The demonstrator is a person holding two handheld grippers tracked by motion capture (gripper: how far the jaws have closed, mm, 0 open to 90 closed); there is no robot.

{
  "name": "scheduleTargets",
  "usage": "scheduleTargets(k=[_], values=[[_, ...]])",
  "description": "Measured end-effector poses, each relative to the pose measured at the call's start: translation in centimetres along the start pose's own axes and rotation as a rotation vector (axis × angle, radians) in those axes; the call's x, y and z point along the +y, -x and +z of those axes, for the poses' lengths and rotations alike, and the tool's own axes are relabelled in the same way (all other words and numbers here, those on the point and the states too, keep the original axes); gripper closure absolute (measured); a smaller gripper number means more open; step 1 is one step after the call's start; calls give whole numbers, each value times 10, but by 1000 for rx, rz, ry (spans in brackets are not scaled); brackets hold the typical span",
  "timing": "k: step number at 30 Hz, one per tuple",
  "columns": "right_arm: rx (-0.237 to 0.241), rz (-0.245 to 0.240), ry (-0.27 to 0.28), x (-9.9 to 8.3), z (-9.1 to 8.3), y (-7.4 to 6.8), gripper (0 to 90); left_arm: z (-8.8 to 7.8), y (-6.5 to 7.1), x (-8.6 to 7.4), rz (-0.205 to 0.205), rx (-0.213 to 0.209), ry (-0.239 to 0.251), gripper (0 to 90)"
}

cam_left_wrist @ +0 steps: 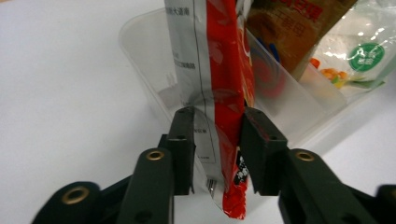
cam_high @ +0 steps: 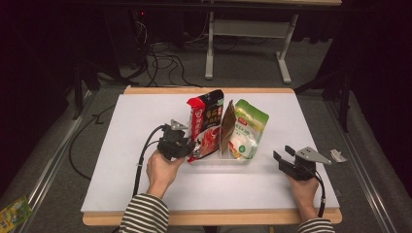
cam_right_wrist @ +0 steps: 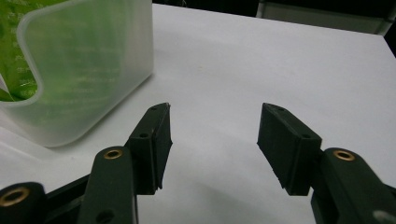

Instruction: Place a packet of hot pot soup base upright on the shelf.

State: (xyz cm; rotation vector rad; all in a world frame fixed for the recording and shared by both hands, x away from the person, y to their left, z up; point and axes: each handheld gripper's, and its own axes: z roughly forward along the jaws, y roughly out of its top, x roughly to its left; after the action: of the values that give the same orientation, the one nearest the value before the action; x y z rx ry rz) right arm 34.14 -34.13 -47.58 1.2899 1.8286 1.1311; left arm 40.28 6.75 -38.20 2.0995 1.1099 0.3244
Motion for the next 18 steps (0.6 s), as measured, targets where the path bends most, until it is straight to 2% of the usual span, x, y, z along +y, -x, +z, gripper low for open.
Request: scheduleTargets(k=[4, 9, 12, 15, 18], values=[[-1, 0, -1, 0, 0, 0, 448, 0, -2, 3, -6, 4, -14, 658], [-1, -2, -2, 0, 0, -1, 448, 0, -2, 3, 5, -20, -35, 856], [1, -3, -2, 0, 1, -1, 448, 2, -4, 2, -22, -37, -35, 868], [0, -15, 1, 0, 1, 0, 448, 2, -2, 0, -7, -37, -29, 900], [-1, -9, -1, 0, 1, 0, 448, 2, -4, -2, -16, -52, -22, 900]])
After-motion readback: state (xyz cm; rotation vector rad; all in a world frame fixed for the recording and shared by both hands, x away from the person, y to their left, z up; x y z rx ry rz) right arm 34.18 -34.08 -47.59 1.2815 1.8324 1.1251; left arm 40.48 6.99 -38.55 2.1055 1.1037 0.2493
